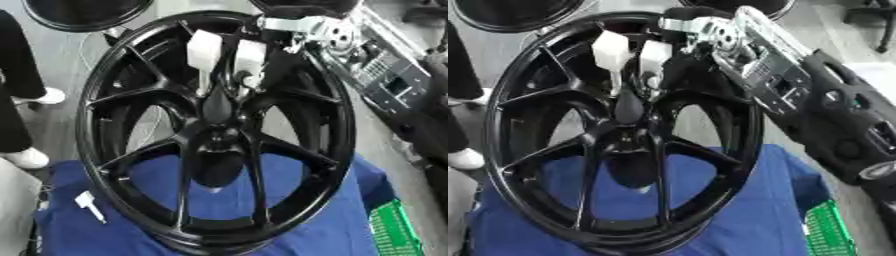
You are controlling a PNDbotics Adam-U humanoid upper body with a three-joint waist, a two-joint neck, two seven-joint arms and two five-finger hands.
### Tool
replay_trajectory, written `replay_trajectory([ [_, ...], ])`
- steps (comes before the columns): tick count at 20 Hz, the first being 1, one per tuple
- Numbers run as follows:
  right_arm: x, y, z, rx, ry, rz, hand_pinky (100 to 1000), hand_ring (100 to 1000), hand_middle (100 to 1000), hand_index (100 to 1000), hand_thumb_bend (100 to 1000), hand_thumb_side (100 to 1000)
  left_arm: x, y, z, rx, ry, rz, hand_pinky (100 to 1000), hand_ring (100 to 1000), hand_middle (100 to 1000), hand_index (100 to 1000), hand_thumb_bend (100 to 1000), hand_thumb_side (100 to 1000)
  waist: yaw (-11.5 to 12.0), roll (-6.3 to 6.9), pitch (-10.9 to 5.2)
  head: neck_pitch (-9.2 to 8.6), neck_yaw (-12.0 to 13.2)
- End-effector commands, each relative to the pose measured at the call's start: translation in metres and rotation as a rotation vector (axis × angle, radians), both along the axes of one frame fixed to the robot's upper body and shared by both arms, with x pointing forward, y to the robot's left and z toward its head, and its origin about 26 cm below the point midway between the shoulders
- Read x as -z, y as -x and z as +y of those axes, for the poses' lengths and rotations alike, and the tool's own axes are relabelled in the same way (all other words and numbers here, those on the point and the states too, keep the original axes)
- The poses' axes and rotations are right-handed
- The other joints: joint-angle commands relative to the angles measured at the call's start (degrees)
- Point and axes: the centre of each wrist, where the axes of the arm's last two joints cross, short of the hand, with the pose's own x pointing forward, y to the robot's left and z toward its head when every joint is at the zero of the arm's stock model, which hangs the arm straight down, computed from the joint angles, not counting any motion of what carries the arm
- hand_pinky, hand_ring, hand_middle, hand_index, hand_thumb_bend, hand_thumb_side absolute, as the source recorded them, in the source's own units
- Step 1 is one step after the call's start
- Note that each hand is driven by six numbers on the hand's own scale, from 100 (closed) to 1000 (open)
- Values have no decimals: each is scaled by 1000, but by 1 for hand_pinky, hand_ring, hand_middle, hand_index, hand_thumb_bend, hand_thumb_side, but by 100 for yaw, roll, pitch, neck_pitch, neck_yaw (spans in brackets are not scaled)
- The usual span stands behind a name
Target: Pull the pin out of the wheel hub.
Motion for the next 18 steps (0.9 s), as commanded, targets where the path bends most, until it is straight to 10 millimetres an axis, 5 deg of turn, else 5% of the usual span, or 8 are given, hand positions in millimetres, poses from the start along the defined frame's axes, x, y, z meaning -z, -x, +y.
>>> replay_trajectory([
  [1, -13, 0, -3, 15, -8, -23, 749, 702, 677, 833, 183, 168, -8, 1, 2, 2, -29, -18, 923, 786, 809, 828, 269, 732, -6, 32, -75, -67, -16],
  [18, -19, 2, -5, 30, 35, -55, 695, 637, 612, 810, 279, 224, -9, 1, 0, 12, -44, -12, 924, 786, 810, 818, 266, 729, -31, 51, -99, -121, -42],
])
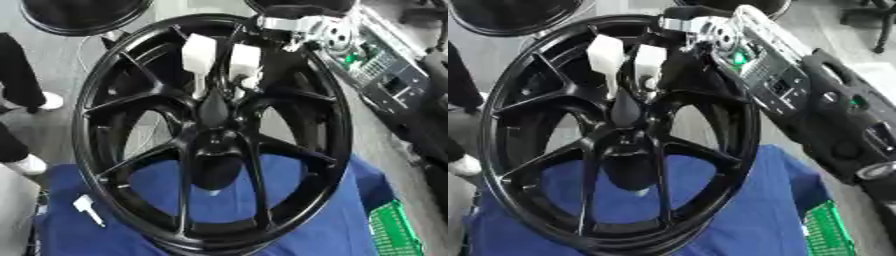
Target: Pull the pin out of the wheel hub.
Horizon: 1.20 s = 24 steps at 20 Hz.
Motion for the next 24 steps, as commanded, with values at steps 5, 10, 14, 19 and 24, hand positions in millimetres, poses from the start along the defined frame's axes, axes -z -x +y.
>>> replay_trajectory([
  [5, -15, 3, -4, 7, 3, -23, 666, 603, 576, 777, 265, 209, -9, 1, 0, 8, -30, -22, 925, 786, 810, 815, 266, 729, 13, 17, -97, -76, -21],
  [10, -14, 2, -5, 14, 0, -21, 635, 570, 542, 746, 225, 193, -9, 1, 0, 10, -31, -20, 926, 786, 810, 812, 266, 729, 14, 9, -94, -77, -23],
  [14, -15, 2, -4, 17, -3, -20, 613, 545, 518, 726, 260, 160, -9, 1, -1, 11, -31, -19, 927, 787, 810, 811, 266, 729, 6, 8, -96, -70, -27],
  [19, -16, 2, -5, 18, -10, -19, 585, 515, 492, 700, 233, 130, -9, 1, 0, 11, -32, -20, 928, 787, 811, 810, 267, 731, -4, 13, -106, -65, -51],
  [24, -15, 3, -4, 15, -16, -21, 578, 502, 478, 675, 182, 100, -9, 2, -1, 12, -32, -20, 929, 786, 811, 809, 265, 729, -9, 10, -106, -126, -106],
])
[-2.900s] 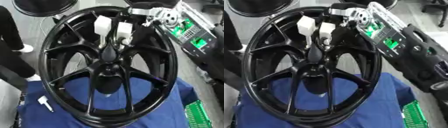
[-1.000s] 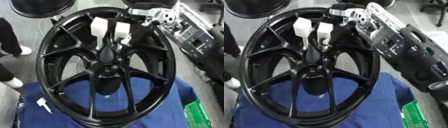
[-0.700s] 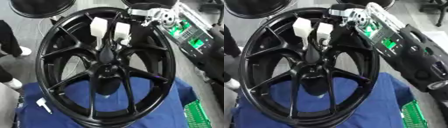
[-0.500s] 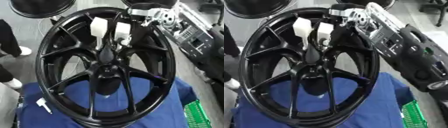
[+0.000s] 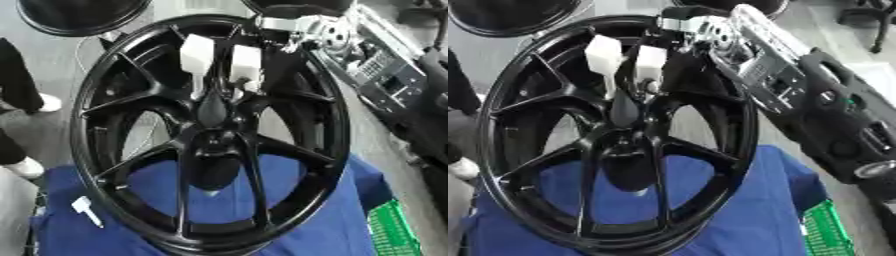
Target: Pull the pin out of the wheel hub.
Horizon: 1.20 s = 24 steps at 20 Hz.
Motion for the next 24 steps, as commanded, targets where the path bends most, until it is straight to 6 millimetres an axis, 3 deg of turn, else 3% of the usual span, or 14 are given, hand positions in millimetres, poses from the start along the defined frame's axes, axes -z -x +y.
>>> replay_trajectory([
  [1, -13, 3, -3, 8, -11, -24, 571, 494, 470, 667, 165, 100, -9, 2, 1, 3, -29, -20, 930, 786, 811, 809, 265, 729, -6, 12, -103, -120, -46],
  [6, -14, 3, -3, 12, -28, -16, 532, 461, 437, 632, 104, 100, -9, 2, 1, 2, -29, -20, 930, 786, 812, 809, 265, 729, -5, 4, -102, -145, -55],
  [17, -18, 5, -3, 37, -62, -9, 441, 393, 367, 570, 100, 100, -9, 2, 2, 0, -31, -20, 933, 786, 813, 809, 265, 729, -38, 4, -131, -91, -65],
  [24, -37, 11, -4, 26, -77, -44, 429, 384, 358, 564, 100, 100, -8, 3, 2, 1, -33, -16, 933, 786, 814, 809, 264, 728, -63, 22, -166, -70, -83],
])
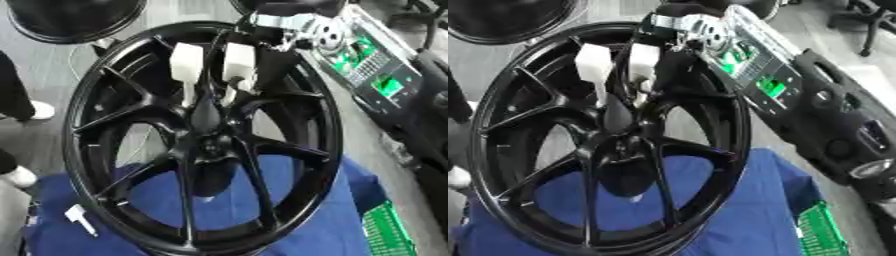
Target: Pull the pin out of the wheel hub.
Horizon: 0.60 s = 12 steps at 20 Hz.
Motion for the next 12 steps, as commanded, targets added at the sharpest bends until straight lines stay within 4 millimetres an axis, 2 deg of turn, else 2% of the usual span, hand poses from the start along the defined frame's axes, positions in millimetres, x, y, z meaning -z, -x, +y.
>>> replay_trajectory([
  [1, -27, 7, -6, 3, -11, -43, 429, 384, 358, 564, 100, 100, -10, 2, 2, 3, -32, -20, 933, 786, 814, 809, 264, 728, -13, 22, -159, 4, -28],
  [7, -57, 16, -20, 1, -69, -43, 424, 381, 356, 564, 100, 100, -11, 2, 2, 3, -40, -21, 934, 786, 815, 808, 264, 727, -33, -11, -188, 18, -10],
  [12, -75, 22, -58, 68, -196, -80, 417, 376, 354, 563, 100, 100, -11, 3, 4, -7, -45, -20, 933, 786, 815, 808, 267, 725, -67, -48, -235, 10, 28],
])
